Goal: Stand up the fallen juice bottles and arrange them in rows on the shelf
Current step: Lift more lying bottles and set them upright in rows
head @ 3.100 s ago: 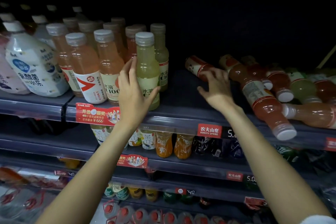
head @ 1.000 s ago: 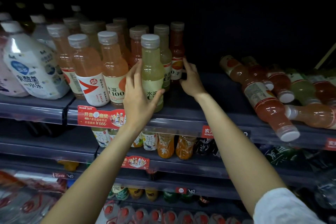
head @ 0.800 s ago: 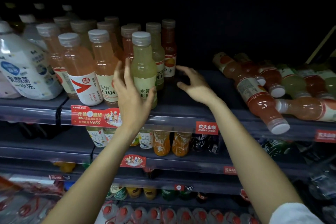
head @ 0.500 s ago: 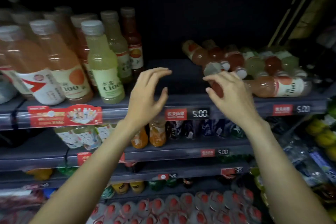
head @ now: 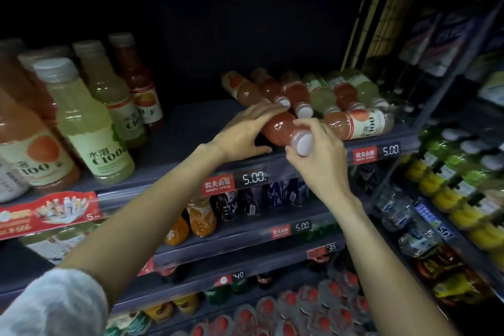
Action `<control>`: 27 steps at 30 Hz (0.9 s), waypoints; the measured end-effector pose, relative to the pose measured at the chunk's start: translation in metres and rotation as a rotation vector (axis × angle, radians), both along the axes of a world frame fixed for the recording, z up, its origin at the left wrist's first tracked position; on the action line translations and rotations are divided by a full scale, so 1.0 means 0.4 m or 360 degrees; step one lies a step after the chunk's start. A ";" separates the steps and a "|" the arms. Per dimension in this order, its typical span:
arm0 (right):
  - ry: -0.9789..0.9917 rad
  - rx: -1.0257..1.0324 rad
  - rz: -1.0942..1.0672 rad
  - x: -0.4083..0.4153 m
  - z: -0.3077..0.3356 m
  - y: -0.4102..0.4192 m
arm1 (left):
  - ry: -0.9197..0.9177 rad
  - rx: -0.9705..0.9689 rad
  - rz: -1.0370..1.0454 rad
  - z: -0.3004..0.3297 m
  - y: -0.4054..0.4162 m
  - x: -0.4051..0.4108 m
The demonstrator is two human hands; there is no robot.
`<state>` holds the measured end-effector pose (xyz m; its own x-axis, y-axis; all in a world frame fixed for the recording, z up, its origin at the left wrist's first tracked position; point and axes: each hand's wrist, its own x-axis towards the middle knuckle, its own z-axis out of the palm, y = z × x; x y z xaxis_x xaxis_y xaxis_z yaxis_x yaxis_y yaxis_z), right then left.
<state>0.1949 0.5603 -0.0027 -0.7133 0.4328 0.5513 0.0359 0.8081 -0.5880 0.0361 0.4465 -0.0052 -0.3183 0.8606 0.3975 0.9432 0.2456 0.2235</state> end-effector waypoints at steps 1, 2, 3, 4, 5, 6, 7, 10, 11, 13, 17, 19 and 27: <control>0.0081 -0.0092 0.0042 0.000 0.013 -0.002 | -0.0017 0.0054 -0.0013 0.004 -0.005 0.002; 0.0163 -0.0193 0.0094 -0.002 0.026 -0.002 | -0.0039 0.0129 -0.0009 0.008 -0.013 0.005; 0.0249 -0.0295 0.0155 -0.009 0.041 -0.005 | -0.0053 0.0205 0.0021 0.015 -0.024 0.006; 0.0325 -0.0402 0.0223 -0.017 0.054 -0.006 | -0.0071 0.0265 0.0072 0.020 -0.033 0.008; 0.0383 -0.0518 0.0306 -0.026 0.066 -0.009 | -0.0091 0.0312 0.0136 0.025 -0.045 0.009; 0.0418 -0.0638 0.0400 -0.036 0.077 -0.013 | -0.0115 0.0356 0.0200 0.031 -0.058 0.009; 0.0423 -0.0737 0.0487 -0.046 0.086 -0.016 | -0.0159 0.0406 0.0262 0.035 -0.069 0.011; 0.0268 -0.0768 0.0641 -0.087 0.087 -0.024 | -0.0399 0.0574 0.0443 0.048 -0.107 0.009; 0.0163 -0.0727 0.0657 -0.103 0.080 -0.030 | -0.0503 0.0627 0.0492 0.048 -0.121 0.007; -0.0086 -0.0615 0.0692 -0.138 0.058 -0.050 | -0.0705 0.0724 0.0592 0.042 -0.152 0.005; -0.0286 -0.0403 0.0805 -0.193 0.008 -0.131 | -0.0991 0.0955 0.0756 0.031 -0.200 0.002; -0.0241 -0.0377 0.0801 -0.220 -0.007 -0.174 | -0.0987 0.1000 0.0834 0.031 -0.231 0.000; -0.0198 -0.0286 0.0792 -0.344 -0.045 -0.275 | -0.0481 0.1059 0.1011 -0.026 -0.345 0.016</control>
<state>0.0573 0.4501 -0.0206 -0.9112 0.1058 0.3981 -0.2472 0.6325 -0.7340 0.0424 0.3085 -0.0154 -0.8152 0.1210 0.5665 0.5582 0.4254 0.7124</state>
